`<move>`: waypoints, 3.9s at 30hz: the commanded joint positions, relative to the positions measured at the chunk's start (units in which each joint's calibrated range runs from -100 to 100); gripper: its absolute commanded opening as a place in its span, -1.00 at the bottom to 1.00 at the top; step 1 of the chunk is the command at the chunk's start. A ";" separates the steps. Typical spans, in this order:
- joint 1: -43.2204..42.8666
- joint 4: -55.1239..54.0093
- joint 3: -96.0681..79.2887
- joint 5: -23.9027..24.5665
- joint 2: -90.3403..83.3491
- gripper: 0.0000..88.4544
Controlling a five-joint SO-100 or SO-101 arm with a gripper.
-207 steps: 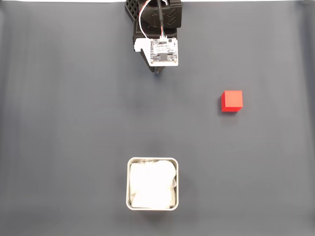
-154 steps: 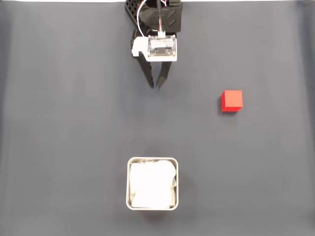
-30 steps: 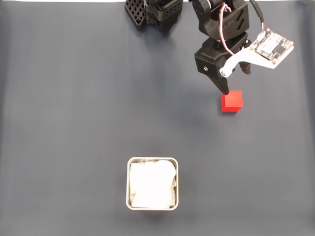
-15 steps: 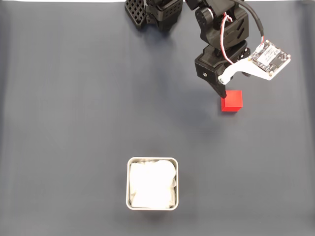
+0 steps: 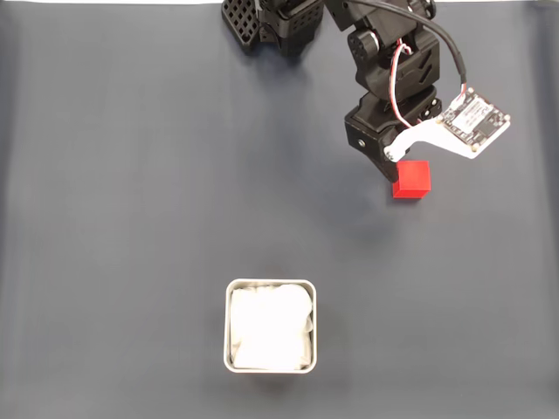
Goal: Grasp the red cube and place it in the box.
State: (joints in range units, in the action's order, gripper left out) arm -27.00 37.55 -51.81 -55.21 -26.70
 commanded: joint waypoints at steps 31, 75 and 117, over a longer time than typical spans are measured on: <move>-0.13 -5.09 5.55 2.30 7.90 -0.32; -2.12 -2.55 3.82 0.44 5.13 -0.30; 1.08 -7.55 4.91 0.49 9.98 -0.22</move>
State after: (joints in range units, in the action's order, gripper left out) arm -25.22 31.26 -47.20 -55.07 -16.46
